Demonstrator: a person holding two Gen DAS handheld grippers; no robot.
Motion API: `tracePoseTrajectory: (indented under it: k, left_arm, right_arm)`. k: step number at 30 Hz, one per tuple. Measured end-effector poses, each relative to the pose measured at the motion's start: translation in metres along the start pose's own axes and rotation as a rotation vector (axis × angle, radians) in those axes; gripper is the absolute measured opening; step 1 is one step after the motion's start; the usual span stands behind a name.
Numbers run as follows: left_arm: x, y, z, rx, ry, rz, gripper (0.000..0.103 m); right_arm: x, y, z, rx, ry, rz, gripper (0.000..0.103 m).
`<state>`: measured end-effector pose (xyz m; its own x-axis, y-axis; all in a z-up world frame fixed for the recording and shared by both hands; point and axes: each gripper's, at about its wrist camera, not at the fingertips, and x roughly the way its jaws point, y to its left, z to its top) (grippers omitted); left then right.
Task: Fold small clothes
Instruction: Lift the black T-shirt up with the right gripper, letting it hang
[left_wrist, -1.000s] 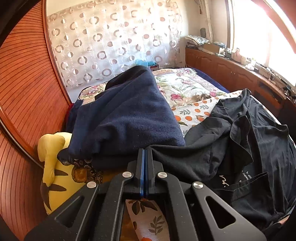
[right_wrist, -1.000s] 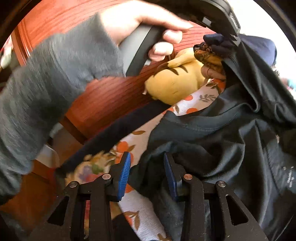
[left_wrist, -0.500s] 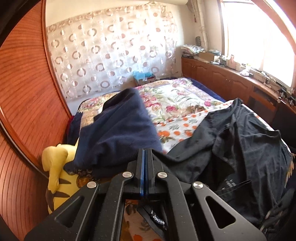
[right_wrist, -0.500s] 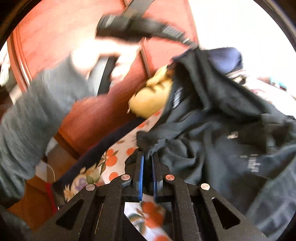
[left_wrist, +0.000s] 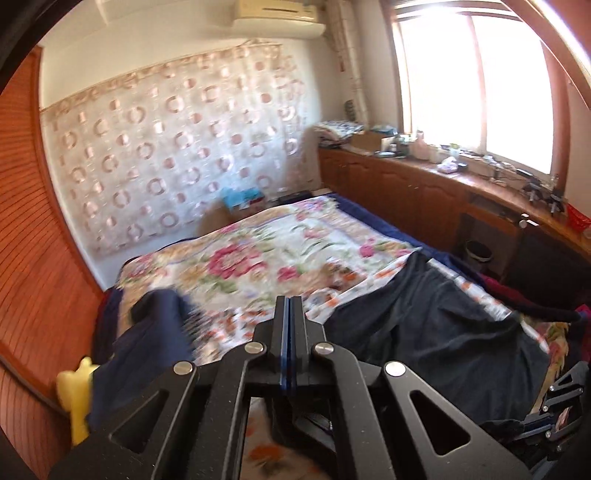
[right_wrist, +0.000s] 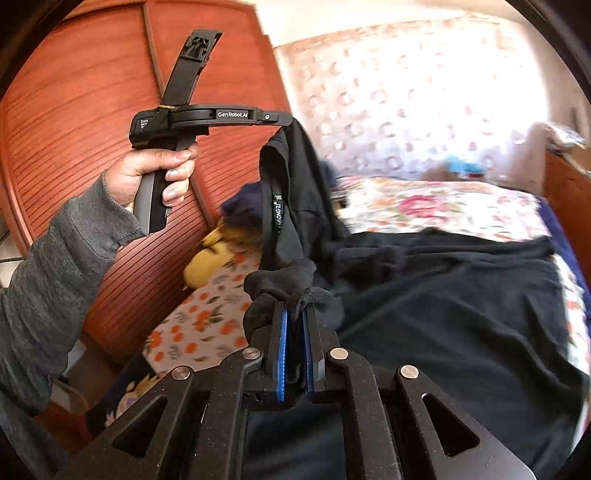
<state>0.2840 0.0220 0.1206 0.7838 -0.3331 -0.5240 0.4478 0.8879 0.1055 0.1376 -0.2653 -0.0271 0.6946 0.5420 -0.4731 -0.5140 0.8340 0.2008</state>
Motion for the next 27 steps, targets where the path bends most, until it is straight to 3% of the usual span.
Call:
tracePoseTrajectory:
  k: [9, 13, 19, 27]
  left_arm:
    - [0.051, -0.101, 0.062, 0.066, -0.02, -0.105, 0.001]
    - [0.072, -0.137, 0.079, 0.095, -0.008, -0.137, 0.001]
    - [0.108, -0.185, 0.096, 0.118, 0.019, -0.19, 0.001]
    - [0.149, -0.253, 0.103, 0.152, 0.058, -0.287, 0.001]
  right_arm:
    - [-0.074, -0.048, -0.035, 0.094, -0.064, -0.13, 0.007]
    - [-0.096, -0.051, -0.049, 0.129, -0.077, -0.183, 0.007]
    - [-0.151, -0.077, -0.06, 0.175, -0.087, -0.263, 0.006]
    - [-0.188, -0.098, -0.08, 0.258, -0.066, -0.35, 0.006]
